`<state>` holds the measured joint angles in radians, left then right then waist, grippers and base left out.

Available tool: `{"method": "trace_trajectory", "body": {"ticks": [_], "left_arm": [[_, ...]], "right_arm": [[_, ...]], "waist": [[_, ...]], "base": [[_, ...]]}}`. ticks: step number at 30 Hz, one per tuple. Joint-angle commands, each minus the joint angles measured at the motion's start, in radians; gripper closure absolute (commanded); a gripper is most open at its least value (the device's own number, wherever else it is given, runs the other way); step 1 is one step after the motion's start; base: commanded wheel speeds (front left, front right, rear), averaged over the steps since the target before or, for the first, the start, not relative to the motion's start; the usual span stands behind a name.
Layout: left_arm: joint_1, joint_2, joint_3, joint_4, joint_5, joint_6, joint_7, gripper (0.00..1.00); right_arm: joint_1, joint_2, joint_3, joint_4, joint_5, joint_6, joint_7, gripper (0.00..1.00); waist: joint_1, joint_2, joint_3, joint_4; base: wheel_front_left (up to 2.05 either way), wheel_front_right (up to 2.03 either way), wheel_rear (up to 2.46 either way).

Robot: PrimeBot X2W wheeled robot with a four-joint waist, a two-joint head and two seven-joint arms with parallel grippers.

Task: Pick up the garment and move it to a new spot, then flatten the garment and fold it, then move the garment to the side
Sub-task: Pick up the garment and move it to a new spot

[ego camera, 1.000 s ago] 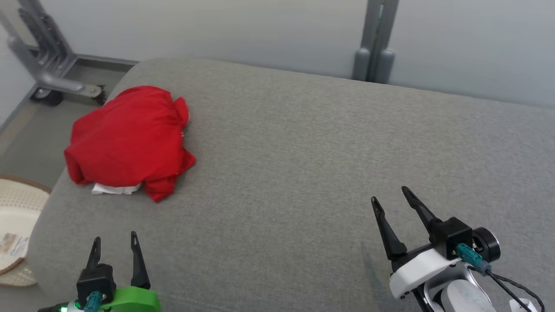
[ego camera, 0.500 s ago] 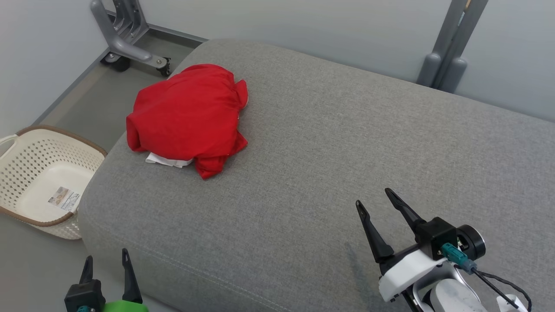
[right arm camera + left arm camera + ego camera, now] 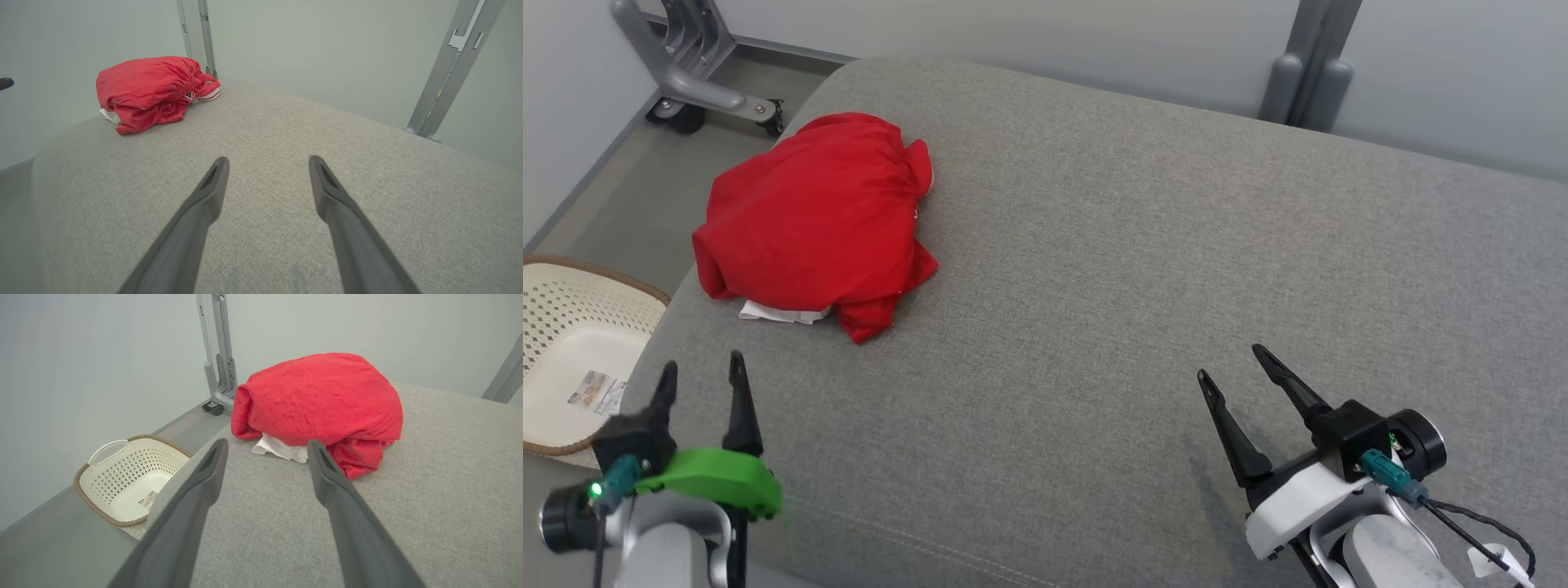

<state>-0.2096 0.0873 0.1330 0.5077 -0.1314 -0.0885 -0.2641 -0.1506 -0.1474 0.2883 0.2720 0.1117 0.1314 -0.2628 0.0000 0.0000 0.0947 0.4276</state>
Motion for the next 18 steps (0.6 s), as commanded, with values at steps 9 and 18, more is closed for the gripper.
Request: {"method": "trace_trajectory", "body": {"ticks": [9,18], "left_arm": [[-0.388,0.181,-0.071,0.290,-0.015,-0.042,0.005,0.00],[-0.579,0.275,-0.268,0.428,-0.200,-0.042,0.136,0.00]], "right_arm": [[-0.049,-0.049,0.022,-0.009,0.011,-0.001,-0.003,0.00],[-0.080,-0.078,0.026,-0.017,0.018,-0.001,-0.003,0.00]], "waist": [[0.0000,0.0000,0.110,-0.101],[0.0000,0.0000,0.185,-0.174]], "base": [[0.00,0.00,0.00],[0.00,0.00,0.00]]}}
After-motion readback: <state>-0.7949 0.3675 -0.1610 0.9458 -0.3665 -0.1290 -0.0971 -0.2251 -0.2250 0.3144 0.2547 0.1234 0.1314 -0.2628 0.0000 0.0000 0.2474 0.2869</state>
